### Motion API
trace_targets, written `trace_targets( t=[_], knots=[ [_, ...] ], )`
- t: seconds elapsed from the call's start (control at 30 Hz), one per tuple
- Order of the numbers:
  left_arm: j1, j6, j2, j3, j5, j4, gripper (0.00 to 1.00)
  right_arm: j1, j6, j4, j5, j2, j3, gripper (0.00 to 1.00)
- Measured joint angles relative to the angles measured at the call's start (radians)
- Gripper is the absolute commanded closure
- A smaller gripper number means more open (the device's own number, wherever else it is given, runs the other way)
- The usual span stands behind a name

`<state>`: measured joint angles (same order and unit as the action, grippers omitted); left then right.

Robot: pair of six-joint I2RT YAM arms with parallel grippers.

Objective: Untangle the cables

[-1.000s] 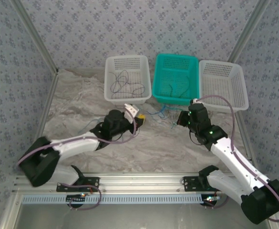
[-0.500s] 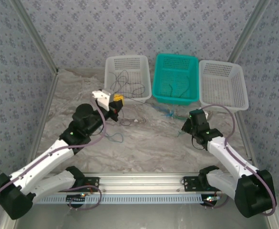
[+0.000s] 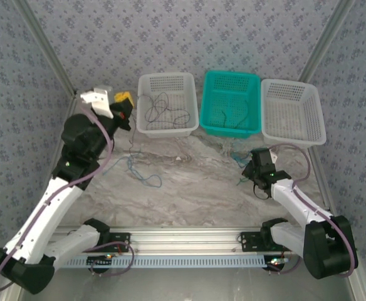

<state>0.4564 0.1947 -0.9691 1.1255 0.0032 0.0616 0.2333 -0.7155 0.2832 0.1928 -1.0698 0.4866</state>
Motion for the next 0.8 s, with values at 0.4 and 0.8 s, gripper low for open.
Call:
trace_targets(
  t=[0.4, 0.8],
  knots=[
    [-0.126, -0.045, -0.462, 0.540, 0.148, 0.064, 1.00, 0.000, -0.011, -0.003, -0.019, 0.022, -0.013, 1.00],
    [-0.131, -0.048, -0.960, 0.843, 0.197, 0.057, 0.44, 0.000, -0.027, 0.041, -0.037, 0.122, -0.041, 1.00]
  ],
)
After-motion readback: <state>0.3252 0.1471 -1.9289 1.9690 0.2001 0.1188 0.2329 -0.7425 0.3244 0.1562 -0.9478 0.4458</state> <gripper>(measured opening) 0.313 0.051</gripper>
